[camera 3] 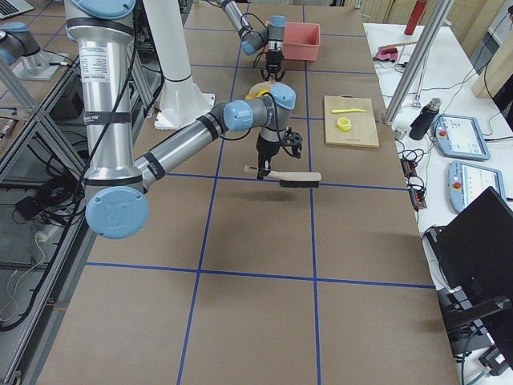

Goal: Sweep and dump trash into bin
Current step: 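Lift the loaded dustpan with the left gripper and carry it over the pink bin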

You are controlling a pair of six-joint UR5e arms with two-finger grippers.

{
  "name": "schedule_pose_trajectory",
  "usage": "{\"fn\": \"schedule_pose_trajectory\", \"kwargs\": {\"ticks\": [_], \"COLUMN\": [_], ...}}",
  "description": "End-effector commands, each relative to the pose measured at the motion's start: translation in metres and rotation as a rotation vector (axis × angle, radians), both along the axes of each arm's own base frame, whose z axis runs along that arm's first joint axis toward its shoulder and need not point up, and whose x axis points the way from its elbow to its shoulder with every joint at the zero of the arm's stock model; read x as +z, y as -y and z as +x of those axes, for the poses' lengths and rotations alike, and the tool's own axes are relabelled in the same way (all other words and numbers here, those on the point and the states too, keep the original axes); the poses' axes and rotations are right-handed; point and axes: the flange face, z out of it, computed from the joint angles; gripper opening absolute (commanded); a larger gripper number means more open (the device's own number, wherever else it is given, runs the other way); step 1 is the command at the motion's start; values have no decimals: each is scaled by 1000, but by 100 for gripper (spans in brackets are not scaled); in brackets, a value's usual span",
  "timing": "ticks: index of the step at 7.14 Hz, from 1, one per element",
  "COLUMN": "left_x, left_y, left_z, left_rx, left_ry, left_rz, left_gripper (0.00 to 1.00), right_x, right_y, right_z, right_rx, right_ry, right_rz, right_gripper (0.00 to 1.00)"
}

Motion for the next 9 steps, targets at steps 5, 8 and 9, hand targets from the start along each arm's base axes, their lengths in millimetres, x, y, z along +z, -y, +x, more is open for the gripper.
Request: {"fn": "schedule_pose_trajectory", "kwargs": {"ticks": [5, 8, 9], "left_x": [-17, -34, -46], "left_y": [9, 26, 26], "left_z": [-14, -61, -89], "left_rx": [-125, -212, -240], "left_ry": [-11, -17, 11], "left_rz": [44, 57, 39], "left_gripper": [0, 0, 0], "right_x": [66, 124, 134], "right_y": [-24, -57, -65], "right_z": [70, 116, 118], "right_rx": [24, 0, -4], "right_ry": [34, 62, 76], "right_rz": [-111, -171, -195], "right_gripper": [0, 0, 0]}}
